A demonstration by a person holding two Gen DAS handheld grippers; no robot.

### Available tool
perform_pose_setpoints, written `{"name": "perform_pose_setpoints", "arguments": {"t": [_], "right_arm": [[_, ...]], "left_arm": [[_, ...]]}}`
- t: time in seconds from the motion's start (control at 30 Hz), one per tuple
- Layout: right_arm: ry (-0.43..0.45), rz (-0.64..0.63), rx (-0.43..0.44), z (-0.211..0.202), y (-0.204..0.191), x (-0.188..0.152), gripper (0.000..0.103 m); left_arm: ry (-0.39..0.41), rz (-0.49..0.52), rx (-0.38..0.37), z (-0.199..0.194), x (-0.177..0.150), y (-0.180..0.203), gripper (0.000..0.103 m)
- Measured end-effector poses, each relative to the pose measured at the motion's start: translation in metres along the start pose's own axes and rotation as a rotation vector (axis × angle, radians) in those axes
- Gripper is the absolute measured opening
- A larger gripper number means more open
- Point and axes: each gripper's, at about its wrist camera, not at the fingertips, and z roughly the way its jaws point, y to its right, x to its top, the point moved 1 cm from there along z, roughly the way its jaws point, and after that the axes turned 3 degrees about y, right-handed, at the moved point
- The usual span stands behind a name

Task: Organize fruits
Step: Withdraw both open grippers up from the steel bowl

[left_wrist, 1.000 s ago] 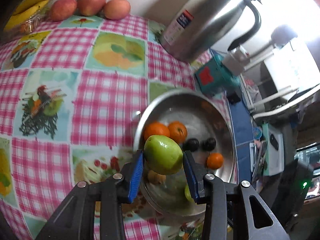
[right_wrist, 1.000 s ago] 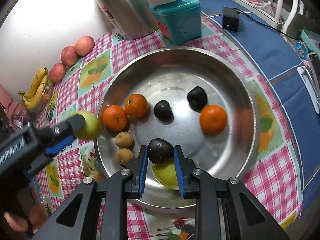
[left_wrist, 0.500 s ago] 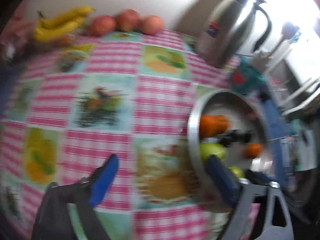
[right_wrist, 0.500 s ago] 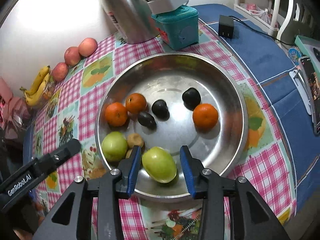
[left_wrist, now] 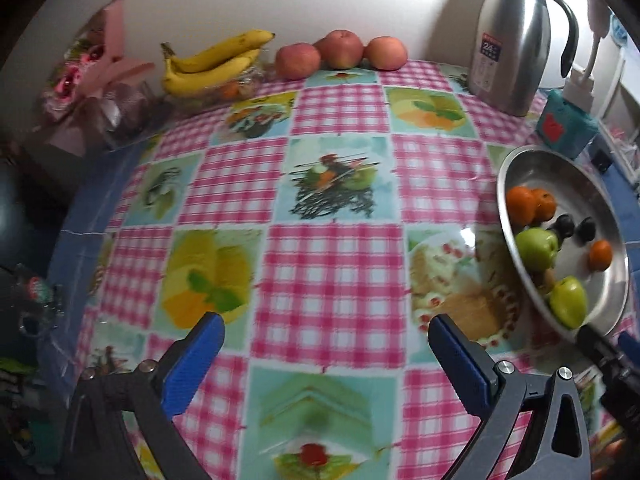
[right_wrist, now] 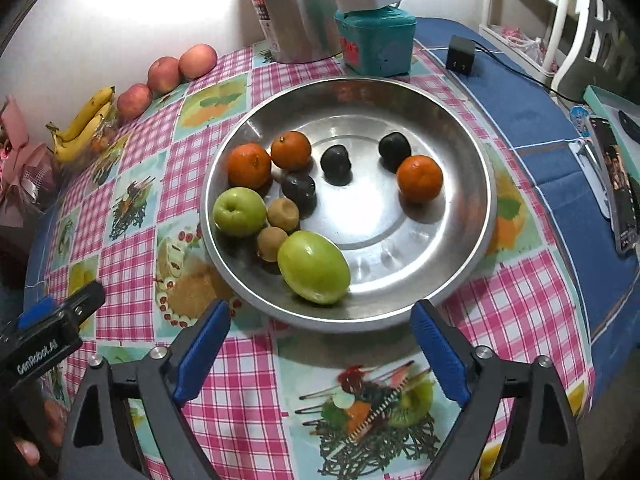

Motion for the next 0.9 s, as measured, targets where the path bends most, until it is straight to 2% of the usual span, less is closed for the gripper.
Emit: {"name": "perform_pose_setpoints", "arguments": {"t": [0.57,0.9], "right_arm": [[0.039,-0.045,-0.023,-0.009,-0.009,0.0,0.095],[0.044,-0.059,-0.029,-0.01,-0.012,0.001,0.095]], "left_arm": [[-0.031,-0.019,-0.029,-0.001,-0.003,-0.006,0.103],[-0.008,-0.014,-0.021,-0.005,-0.002,-0.005,0.103]]}}
